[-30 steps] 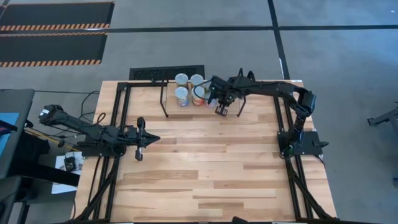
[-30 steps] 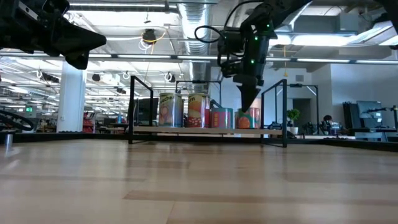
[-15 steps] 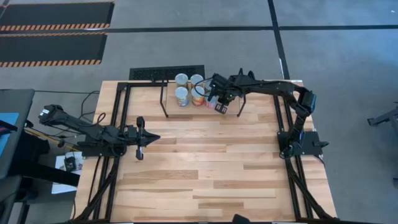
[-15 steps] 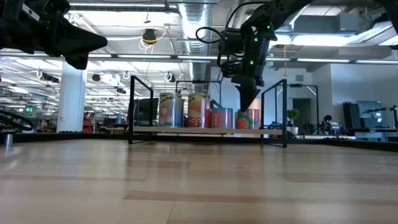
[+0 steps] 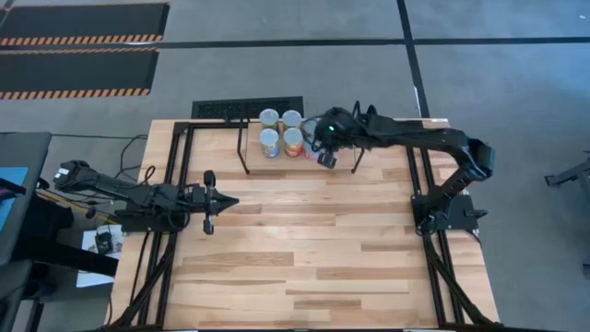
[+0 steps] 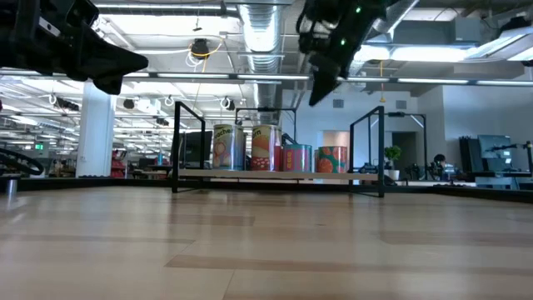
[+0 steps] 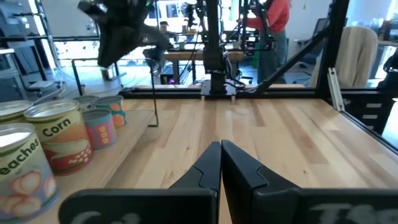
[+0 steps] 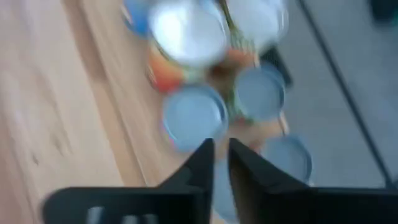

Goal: Pick and place cans onto a shelf
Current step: Return to Home Position

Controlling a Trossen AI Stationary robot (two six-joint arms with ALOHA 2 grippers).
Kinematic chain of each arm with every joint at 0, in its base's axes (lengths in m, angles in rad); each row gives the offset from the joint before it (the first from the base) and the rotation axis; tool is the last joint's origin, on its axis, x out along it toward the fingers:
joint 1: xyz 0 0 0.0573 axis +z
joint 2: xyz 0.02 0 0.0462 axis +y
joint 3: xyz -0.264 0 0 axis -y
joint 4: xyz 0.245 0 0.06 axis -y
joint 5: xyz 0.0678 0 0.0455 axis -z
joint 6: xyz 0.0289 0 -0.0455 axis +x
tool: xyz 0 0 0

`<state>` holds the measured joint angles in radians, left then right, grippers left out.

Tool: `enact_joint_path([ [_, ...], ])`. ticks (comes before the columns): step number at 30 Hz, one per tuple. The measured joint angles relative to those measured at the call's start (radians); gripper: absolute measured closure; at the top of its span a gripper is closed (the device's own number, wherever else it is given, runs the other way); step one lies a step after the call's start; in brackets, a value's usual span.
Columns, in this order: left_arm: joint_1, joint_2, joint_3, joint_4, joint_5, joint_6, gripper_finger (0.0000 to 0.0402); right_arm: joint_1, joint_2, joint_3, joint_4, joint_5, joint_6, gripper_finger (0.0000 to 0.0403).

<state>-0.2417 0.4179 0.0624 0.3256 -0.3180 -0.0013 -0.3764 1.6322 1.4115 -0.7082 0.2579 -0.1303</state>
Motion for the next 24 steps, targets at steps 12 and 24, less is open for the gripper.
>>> enact_joint_path([
  [12,0.038,-0.144,0.0,-0.122,0.054,0.043,0.0401,0.129,-0.33,-0.461,0.507,-0.123,-0.059,0.0396],
  [24,0.305,-0.419,0.001,-0.362,0.309,0.04,0.0401,0.145,-0.674,-0.835,0.801,-0.289,-0.053,0.0398],
])
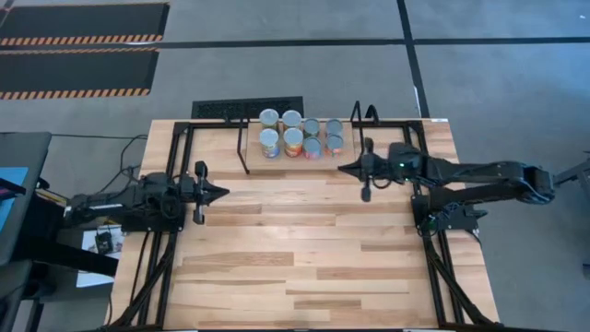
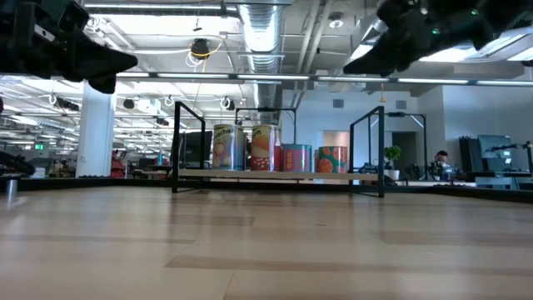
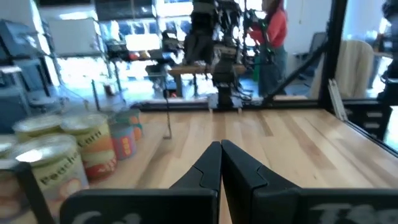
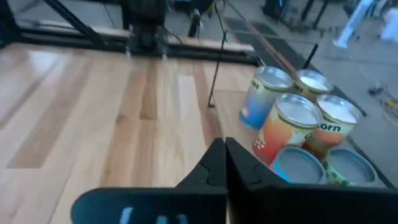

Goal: Pick and place cans onto a shelf
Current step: Return to Home Position

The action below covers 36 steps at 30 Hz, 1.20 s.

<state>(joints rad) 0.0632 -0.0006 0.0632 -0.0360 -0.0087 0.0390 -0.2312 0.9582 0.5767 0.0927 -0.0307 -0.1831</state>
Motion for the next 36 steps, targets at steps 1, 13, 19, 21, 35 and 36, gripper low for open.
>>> enact_joint_path([
  [1,0.024,0.002,0.003,-0.011,0.035,-0.004,0.0401,-0.007,-0.026,-0.028,0.024,-0.016,-0.002,0.0399],
  [13,0.215,0.002,0.004,-0.086,0.189,-0.007,0.0402,-0.094,-0.379,-0.318,0.101,-0.1,0.027,0.0399],
  [19,0.253,0.002,0.0,-0.072,0.192,-0.008,0.0402,-0.108,-0.59,-0.455,0.125,-0.104,0.039,0.0399],
  [21,0.258,0.002,0.0,-0.067,0.197,-0.008,0.0402,-0.116,-0.66,-0.482,0.135,-0.104,0.043,0.0399],
  [35,0.275,0.005,-0.052,0.09,0.152,-0.085,0.0401,-0.158,-0.957,-0.568,-0.053,0.033,0.078,0.0398],
  [36,0.275,0.003,-0.052,0.092,0.156,-0.091,0.0401,-0.158,-0.956,-0.568,-0.055,0.034,0.08,0.0398],
])
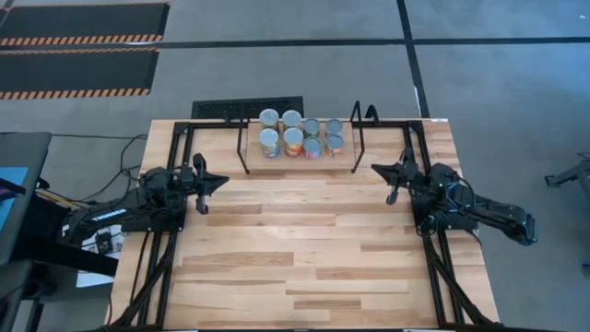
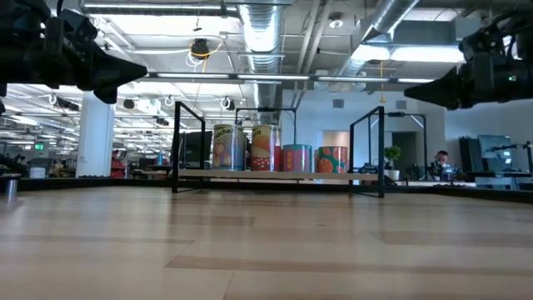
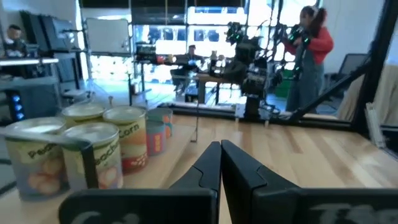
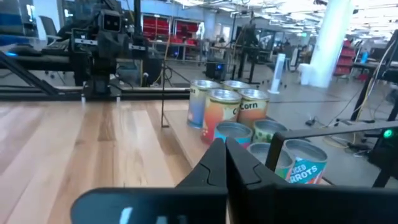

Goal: Pick and place cans onto a shelf
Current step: Return to Home Position

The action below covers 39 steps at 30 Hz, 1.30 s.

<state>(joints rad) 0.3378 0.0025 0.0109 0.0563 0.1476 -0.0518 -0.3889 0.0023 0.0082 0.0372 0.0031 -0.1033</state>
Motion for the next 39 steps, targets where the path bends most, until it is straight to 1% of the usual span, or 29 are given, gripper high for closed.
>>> enact_joint_path([
  [4,0.0,0.004,0.0,-0.001,0.007,-0.011,0.0401,-0.008,-0.001,0.0,-0.007,0.008,0.01,0.0397],
  [7,0.0,0.004,-0.001,0.002,-0.005,-0.013,0.0401,-0.008,-0.001,0.0,-0.008,0.011,0.009,0.0389],
  [12,0.0,0.004,-0.001,-0.003,-0.037,-0.045,0.0401,-0.008,0.003,-0.001,-0.014,0.017,-0.051,0.0368],
  [16,0.0,0.004,-0.002,-0.005,-0.056,-0.062,0.0401,-0.008,0.004,-0.001,-0.016,0.018,-0.112,0.0359],
  [21,0.0,0.004,-0.003,-0.005,-0.057,-0.054,0.0401,-0.008,0.004,-0.002,-0.019,0.019,-0.075,0.036],
  [39,0.0,0.004,-0.004,-0.006,-0.058,-0.05,0.0401,-0.008,0.004,-0.002,-0.021,0.02,-0.07,0.0359],
])
